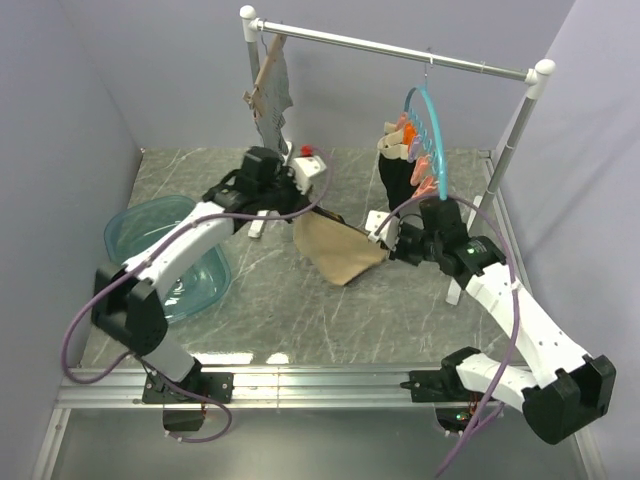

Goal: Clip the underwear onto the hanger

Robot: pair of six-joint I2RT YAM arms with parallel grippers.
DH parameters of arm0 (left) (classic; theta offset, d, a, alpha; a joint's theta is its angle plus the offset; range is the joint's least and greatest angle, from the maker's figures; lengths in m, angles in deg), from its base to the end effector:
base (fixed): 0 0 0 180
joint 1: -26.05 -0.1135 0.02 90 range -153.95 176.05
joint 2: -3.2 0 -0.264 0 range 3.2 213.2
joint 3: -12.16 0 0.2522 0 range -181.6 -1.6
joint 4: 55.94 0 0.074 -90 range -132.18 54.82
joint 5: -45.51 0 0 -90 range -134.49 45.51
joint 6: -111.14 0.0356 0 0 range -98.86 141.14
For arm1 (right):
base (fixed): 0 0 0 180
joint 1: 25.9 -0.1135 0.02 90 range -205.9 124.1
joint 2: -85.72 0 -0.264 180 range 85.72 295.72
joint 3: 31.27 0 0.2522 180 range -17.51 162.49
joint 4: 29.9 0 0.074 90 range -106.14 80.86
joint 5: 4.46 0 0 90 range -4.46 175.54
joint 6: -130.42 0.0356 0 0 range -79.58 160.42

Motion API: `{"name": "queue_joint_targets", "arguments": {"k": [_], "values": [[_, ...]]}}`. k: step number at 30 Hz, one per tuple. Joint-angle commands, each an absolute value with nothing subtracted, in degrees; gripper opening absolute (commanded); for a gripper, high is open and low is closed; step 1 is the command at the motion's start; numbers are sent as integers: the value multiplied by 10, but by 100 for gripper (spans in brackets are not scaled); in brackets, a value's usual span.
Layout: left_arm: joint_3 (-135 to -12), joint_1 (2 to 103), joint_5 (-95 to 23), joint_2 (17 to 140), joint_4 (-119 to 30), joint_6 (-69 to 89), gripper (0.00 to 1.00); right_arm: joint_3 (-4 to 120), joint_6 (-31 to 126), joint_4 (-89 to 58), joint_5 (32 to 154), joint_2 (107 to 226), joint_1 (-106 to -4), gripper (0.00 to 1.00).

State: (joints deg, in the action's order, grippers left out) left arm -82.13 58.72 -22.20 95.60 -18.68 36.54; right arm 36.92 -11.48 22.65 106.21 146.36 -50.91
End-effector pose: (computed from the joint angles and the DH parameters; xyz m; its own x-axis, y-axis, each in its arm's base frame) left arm 0.3044 -0.2113 0.3237 -0.2680 0.4638 -0.8445 0.8619 0.5070 0.0049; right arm 0.1908 0.1029 0.3008 0.0939 -0.7687 -0.6327 -0.8879 0.2228 -0.4024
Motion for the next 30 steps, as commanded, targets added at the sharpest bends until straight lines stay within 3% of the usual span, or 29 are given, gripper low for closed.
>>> {"name": "queue_joint_targets", "arguments": {"k": [1, 9, 11, 12, 13, 15, 16, 24, 28, 30], "values": [[-782, 558, -203, 866, -247, 438, 0, 398, -141, 215, 1079, 1455, -490, 0], [-573, 576, -87, 731, -219, 575, 2, 301, -238, 254, 1091, 1408, -563, 0], [-530, 621, -86, 719, -151, 643, 16, 253, -255, 251, 1076, 1389, -622, 0], [-507, 634, -88, 705, -130, 666, 36, 239, -261, 250, 1077, 1385, -638, 0], [-495, 644, -89, 697, -110, 685, 46, 214, -267, 249, 1066, 1381, -656, 0], [-480, 658, -90, 676, -107, 683, 62, 189, -262, 233, 1048, 1384, -711, 0], [-481, 657, -93, 673, -112, 670, 63, 185, -259, 229, 1041, 1388, -723, 0], [-564, 657, -129, 770, -140, 555, 55, 197, -223, 223, 1038, 1413, -750, 0], [-538, 672, -107, 779, -188, 603, 52, 192, -217, 224, 1038, 1409, -751, 0], [-528, 683, -99, 795, -199, 672, 46, 191, -210, 224, 1039, 1409, -749, 0]]}}
